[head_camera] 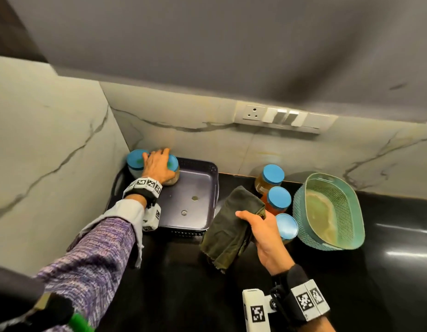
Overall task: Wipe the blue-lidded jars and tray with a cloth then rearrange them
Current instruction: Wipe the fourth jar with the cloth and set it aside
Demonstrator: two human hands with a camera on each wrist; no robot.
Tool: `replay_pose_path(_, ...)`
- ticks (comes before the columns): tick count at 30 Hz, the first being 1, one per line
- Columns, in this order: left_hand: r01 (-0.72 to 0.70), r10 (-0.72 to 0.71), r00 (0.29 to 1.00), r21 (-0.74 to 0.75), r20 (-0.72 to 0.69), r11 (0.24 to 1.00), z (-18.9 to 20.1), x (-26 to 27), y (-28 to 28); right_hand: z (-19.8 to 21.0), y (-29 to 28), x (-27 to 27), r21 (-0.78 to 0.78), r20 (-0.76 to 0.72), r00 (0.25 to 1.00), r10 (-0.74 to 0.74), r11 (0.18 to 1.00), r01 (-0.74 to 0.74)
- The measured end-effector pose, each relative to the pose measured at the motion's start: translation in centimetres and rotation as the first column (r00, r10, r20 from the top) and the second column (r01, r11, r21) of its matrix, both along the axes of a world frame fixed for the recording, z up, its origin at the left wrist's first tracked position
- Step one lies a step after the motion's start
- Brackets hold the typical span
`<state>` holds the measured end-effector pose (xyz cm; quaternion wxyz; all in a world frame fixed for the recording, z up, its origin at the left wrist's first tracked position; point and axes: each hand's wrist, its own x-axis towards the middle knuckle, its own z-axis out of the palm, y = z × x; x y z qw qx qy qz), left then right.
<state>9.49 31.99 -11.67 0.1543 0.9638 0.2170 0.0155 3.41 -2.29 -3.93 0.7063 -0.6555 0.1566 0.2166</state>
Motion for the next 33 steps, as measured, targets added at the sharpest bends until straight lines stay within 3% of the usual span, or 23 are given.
replay_pose_path(4, 0.041, -0.012, 0.980, -0.141, 0.201, 0.989, 1.6, -1.9, -3.6, 0.2, 0.1, 1.1, -0.050, 0.084, 0.996, -0.006, 0.999, 0.010)
replay_pose_path(6, 0.047, 0.032, 0.926, -0.200, 0.376, 0.979, 2.1, -5.4, -7.1, 0.4, -0.5, -0.1, -0.096, 0.153, 0.988, 0.000, 0.995, 0.015)
replay_pose_path(7, 0.038, 0.068, 0.925, -0.269, 0.374, 0.962, 2.7, -8.0, -8.2, -0.1, 0.1, -1.3, -0.166, 0.189, 0.979, 0.071, 0.985, -0.040)
replay_pose_path(8, 0.036, 0.074, 0.932, -0.294, 0.354, 0.955, 1.4, -15.9, -8.0, -0.6, 2.5, -7.7, -0.271, 0.153, 0.983, 0.102, 0.961, -0.058)
replay_pose_path(10, 0.103, 0.040, 0.883, -0.277, 0.467, 0.955, 2.0, -19.6, -11.5, 0.0, 1.6, -8.8, -0.301, 0.278, 0.953, 0.122, 0.953, -0.035)
replay_pose_path(12, 0.135, 0.031, 0.860, -0.285, 0.509, 0.949, 3.3, -21.5, -13.9, 0.9, 1.3, -8.7, -0.405, 0.425, 0.882, 0.206, 0.914, -0.018)
replay_pose_path(14, 0.146, 0.016, 0.848, -0.261, 0.530, 0.954, 2.6, -22.2, -15.6, 1.6, 1.4, -8.4, -0.491, 0.575, 0.760, 0.304, 0.871, 0.023)
replay_pose_path(17, 0.124, 0.035, 0.862, -0.278, 0.506, 0.953, 0.1, -22.9, -17.1, 1.0, 1.7, -9.4, -0.617, 0.653, 0.587, 0.479, 0.786, 0.044)
replay_pose_path(19, 0.118, 0.046, 0.883, -0.317, 0.467, 0.941, -2.4, -23.8, -17.4, -1.3, 2.4, -10.9, -0.717, 0.574, 0.523, 0.630, 0.696, -0.051)
replay_pose_path(21, 0.126, 0.058, 0.895, -0.376, 0.441, 0.918, -4.5, -25.4, -17.8, -4.1, 3.2, -13.1, -0.816, 0.409, 0.434, 0.803, 0.535, -0.220)
replay_pose_path(23, 0.121, 0.107, 0.898, -0.474, 0.426, 0.872, -6.2, -27.0, -18.0, -6.3, 3.6, -14.6, -0.843, 0.307, 0.359, 0.881, 0.427, -0.327)
replay_pose_path(26, 0.158, 0.114, 0.913, -0.597, 0.392, 0.786, -7.4, -27.3, -17.1, -6.6, 3.9, -13.8, -0.812, 0.307, 0.331, 0.892, 0.427, -0.398)
replay_pose_path(29, 0.273, 0.050, 0.906, -0.670, 0.420, 0.690, -7.8, -26.4, -15.8, -5.7, 4.8, -11.8, -0.831, 0.220, 0.280, 0.934, 0.330, -0.448)
replay_pose_path(33, 0.316, 0.057, 0.902, -0.745, 0.428, 0.588, -7.7, -25.9, -15.2, -5.3, 6.2, -10.6, -0.864, 0.077, 0.334, 0.939, 0.230, -0.447)
